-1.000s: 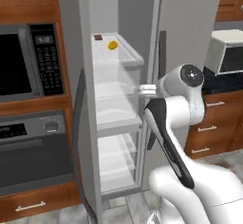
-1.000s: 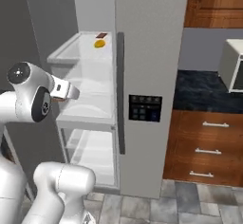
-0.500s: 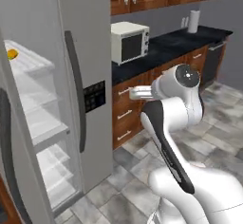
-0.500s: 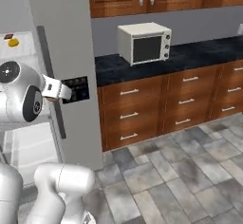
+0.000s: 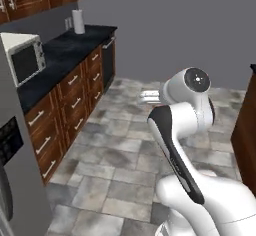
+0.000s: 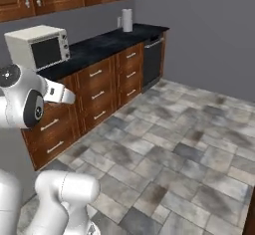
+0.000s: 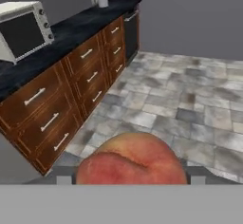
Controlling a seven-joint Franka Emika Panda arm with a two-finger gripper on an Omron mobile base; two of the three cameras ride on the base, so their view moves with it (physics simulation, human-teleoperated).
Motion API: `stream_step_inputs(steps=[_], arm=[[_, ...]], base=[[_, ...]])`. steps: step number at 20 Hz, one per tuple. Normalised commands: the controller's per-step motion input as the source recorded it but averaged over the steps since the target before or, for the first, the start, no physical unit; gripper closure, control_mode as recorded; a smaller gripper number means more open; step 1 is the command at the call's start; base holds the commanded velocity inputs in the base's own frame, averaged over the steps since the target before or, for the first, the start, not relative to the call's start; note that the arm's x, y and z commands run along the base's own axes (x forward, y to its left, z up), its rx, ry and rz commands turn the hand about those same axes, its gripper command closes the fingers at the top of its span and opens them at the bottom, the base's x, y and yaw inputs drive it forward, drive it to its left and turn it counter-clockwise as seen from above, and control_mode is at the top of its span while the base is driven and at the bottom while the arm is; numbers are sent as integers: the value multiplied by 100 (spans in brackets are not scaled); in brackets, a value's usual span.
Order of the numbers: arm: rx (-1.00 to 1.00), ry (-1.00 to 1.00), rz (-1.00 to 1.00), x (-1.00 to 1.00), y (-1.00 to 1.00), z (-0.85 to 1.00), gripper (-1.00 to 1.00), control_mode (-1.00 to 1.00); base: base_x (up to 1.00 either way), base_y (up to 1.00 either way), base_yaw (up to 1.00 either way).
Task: Pick the mango and peach from the fridge and place them on the plate next to the blender to make a fruit smoothie.
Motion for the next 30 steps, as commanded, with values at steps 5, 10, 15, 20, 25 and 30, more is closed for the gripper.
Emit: stream_step_inputs(steps=[5, 10, 15, 20, 25, 30], arm=[[0, 0, 0, 0, 0, 0, 100, 100], [0, 0, 0, 0, 0, 0, 100, 100], [0, 0, 0, 0, 0, 0, 100, 100], [0, 0, 0, 0, 0, 0, 100, 100], [0, 0, 0, 0, 0, 0, 100, 100], [0, 0, 0, 0, 0, 0, 100, 100]], base=[[0, -11, -82], [0, -2, -83], [0, -3, -82], [0, -1, -80], [8, -28, -70], [24, -33, -60]])
